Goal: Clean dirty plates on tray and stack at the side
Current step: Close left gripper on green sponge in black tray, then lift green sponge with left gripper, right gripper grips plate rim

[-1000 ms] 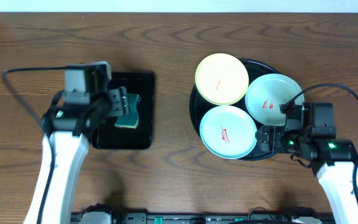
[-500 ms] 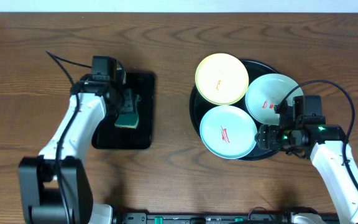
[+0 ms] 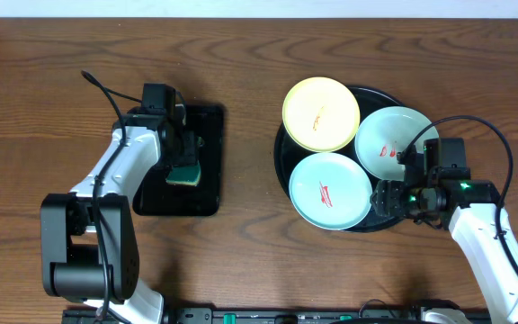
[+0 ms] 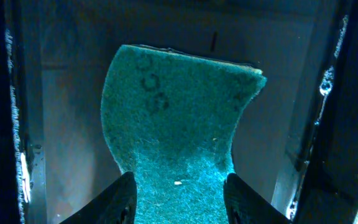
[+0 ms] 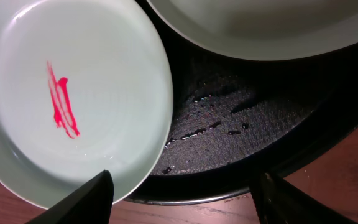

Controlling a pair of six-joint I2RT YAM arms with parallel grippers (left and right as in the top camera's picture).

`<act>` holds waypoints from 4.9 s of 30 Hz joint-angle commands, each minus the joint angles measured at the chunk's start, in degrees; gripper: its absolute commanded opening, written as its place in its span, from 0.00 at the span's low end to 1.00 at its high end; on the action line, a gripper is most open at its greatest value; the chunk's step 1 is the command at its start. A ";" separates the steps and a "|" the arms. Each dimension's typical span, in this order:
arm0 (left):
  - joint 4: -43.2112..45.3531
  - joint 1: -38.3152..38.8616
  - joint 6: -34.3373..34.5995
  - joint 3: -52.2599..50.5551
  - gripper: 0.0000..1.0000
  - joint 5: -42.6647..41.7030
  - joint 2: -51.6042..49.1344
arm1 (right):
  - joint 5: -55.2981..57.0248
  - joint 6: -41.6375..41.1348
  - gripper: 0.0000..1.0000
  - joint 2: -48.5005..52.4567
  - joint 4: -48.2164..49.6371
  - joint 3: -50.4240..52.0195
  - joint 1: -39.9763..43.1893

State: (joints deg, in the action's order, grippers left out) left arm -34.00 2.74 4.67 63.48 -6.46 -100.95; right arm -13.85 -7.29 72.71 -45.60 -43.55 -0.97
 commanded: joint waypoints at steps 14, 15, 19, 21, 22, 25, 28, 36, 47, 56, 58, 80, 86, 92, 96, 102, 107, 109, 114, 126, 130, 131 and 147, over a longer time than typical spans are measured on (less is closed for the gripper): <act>2.25 0.13 -0.09 -0.48 0.33 1.55 -2.25 | 0.31 -0.39 0.68 0.07 -0.07 -1.11 -0.63; 2.25 0.13 -0.09 -0.50 0.31 1.53 -2.38 | 0.31 -0.39 0.68 0.04 -0.04 -1.11 -0.63; 3.61 0.13 0.20 -2.21 0.25 1.51 -3.58 | 0.31 -0.39 0.68 0.04 -0.04 -1.11 -0.63; 4.85 0.13 0.35 -3.87 0.25 1.44 -4.66 | 0.31 -0.39 0.68 0.04 -0.07 -1.11 -0.63; 5.29 0.13 0.35 -4.50 0.25 1.05 -5.38 | 0.31 -0.39 0.68 0.04 -0.07 -1.11 -0.63; 5.62 0.13 0.35 -5.16 0.25 0.44 -8.00 | 0.31 -0.39 0.68 0.04 -0.04 -1.11 -0.63; 5.60 0.13 0.35 -5.14 0.29 0.44 -9.25 | 0.31 -0.39 0.68 0.04 -0.07 -1.11 -0.63; 4.72 0.13 0.33 -4.46 0.25 0.48 -5.40 | 0.31 -0.39 0.68 0.04 -0.04 -1.11 -0.63; 3.76 0.13 0.33 -3.96 0.31 0.48 7.98 | 0.31 -0.39 0.68 0.04 -0.04 -1.11 -0.63; 0.00 0.13 0.35 -4.15 0.57 0.48 7.23 | 0.31 -0.39 0.68 0.04 -0.07 -1.11 -0.63; 0.15 0.13 0.35 -4.15 0.57 0.48 5.79 | 0.31 -0.39 0.68 0.04 -0.07 -1.11 -0.63; 0.22 0.09 0.33 -2.84 0.48 3.50 3.63 | 0.31 -0.39 0.68 0.04 -0.04 -1.11 -0.63; 0.26 0.09 0.35 -3.08 0.48 3.04 5.27 | 0.31 -0.37 0.68 0.04 -0.07 -1.11 -0.63; 0.68 0.24 0.35 -3.39 0.48 1.33 3.98 | 0.31 -0.37 0.68 0.04 -0.07 -1.11 -0.63; 1.29 0.24 0.33 -3.39 0.48 -0.09 2.54 | 0.31 -0.39 0.68 0.04 -0.07 -1.11 -0.63; 1.73 0.24 0.33 -3.39 0.48 -0.42 1.25 | 0.31 -0.37 0.68 0.04 -0.07 -1.11 -0.63; 1.97 0.24 0.33 -3.39 0.48 -0.42 0.96 | 0.33 -0.37 0.68 0.04 -0.07 -1.11 -0.63; 2.01 0.24 0.35 -3.39 0.48 -0.42 0.96 | 0.33 -0.37 0.68 0.04 -0.07 -1.11 -0.63; 2.19 0.24 0.33 -3.39 0.48 -0.42 0.96 | 0.33 -0.37 0.68 0.04 -0.07 -1.11 -0.63; 2.40 0.24 0.33 -3.39 0.47 -0.42 0.96 | 0.33 -0.37 0.68 0.04 -0.04 -1.11 -0.63; 2.40 0.24 0.33 -3.39 0.47 -0.42 0.96 | 0.33 -0.37 0.68 0.04 -0.07 -1.11 -0.63; 2.43 0.24 0.35 -3.41 0.47 -0.42 0.96 | 0.33 -0.37 0.68 0.04 -0.04 -1.11 -0.63; 5.05 0.24 0.35 -5.16 0.43 -0.39 0.96 | 0.33 -0.37 0.68 0.04 -0.04 -1.11 -0.63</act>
State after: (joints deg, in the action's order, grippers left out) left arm -29.21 2.85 4.89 59.72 -6.28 -99.13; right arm -13.50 -7.29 72.71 -45.63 -43.55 -0.97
